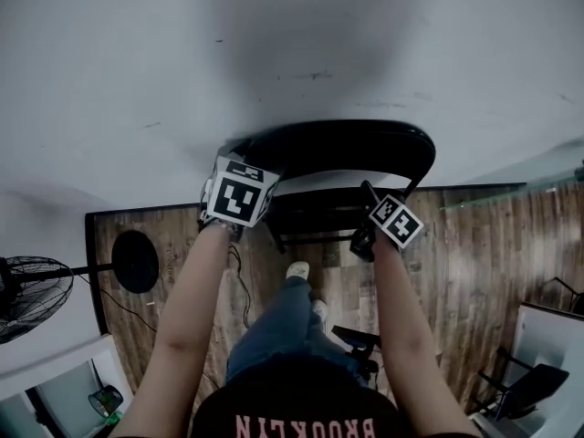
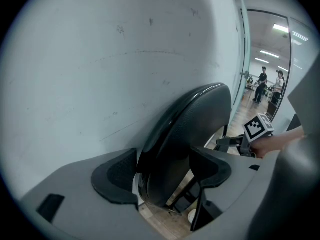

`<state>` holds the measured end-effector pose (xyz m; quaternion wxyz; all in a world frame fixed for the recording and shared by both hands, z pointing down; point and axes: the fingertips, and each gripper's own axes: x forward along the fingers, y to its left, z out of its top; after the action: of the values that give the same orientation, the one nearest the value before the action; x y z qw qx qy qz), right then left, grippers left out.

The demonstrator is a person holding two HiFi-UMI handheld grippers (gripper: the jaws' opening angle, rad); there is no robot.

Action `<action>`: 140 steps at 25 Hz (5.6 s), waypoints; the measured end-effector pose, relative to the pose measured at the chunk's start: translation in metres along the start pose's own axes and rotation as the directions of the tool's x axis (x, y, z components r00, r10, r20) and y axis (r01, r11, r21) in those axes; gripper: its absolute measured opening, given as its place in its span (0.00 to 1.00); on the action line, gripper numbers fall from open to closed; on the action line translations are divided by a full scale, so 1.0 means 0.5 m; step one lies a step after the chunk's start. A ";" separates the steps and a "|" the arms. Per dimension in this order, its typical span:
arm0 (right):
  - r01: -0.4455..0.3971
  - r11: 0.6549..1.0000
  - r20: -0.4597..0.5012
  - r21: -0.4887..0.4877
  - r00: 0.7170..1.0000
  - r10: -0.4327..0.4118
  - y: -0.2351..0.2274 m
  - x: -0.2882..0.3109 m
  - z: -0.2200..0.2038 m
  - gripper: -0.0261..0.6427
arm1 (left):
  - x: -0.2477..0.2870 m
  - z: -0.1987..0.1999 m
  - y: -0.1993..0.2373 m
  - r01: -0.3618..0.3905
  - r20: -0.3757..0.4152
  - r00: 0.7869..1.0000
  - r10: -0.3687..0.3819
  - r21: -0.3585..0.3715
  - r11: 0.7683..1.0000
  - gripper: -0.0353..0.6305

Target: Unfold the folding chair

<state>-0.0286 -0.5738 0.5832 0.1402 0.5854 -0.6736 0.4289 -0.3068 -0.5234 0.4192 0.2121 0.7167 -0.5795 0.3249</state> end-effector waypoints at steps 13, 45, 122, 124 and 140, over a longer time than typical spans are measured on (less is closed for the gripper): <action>-0.037 0.998 -0.006 0.052 0.999 0.038 -0.001 0.030 -0.004 0.54 | 0.003 -0.001 0.000 -0.019 -0.016 1.000 0.020 0.037 0.999 0.53; -0.103 0.992 0.078 0.073 0.992 0.097 -0.109 -0.199 -0.140 0.54 | -0.220 -0.153 -0.203 -0.123 0.028 0.992 0.120 0.214 0.969 0.53; 0.001 0.859 0.097 0.512 0.994 -0.059 -0.465 -0.449 -0.574 0.49 | -0.147 -0.183 -0.318 0.000 0.004 1.000 -0.002 0.474 0.880 0.54; 0.008 0.858 0.080 0.513 0.995 -0.058 -0.477 -0.451 -0.590 0.49 | -0.145 -0.188 -0.321 -0.001 0.005 1.000 -0.001 0.471 0.882 0.54; 0.055 0.803 -0.023 0.594 0.998 -0.051 -0.584 -0.447 -0.734 0.50 | -0.115 -0.247 -0.338 0.008 -0.032 0.999 0.007 0.445 0.895 0.56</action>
<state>0.1834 -0.1365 0.7669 -0.0361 0.6172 -0.4888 0.6156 -0.1772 -0.3590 0.4769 0.0519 0.7409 -0.4862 0.4605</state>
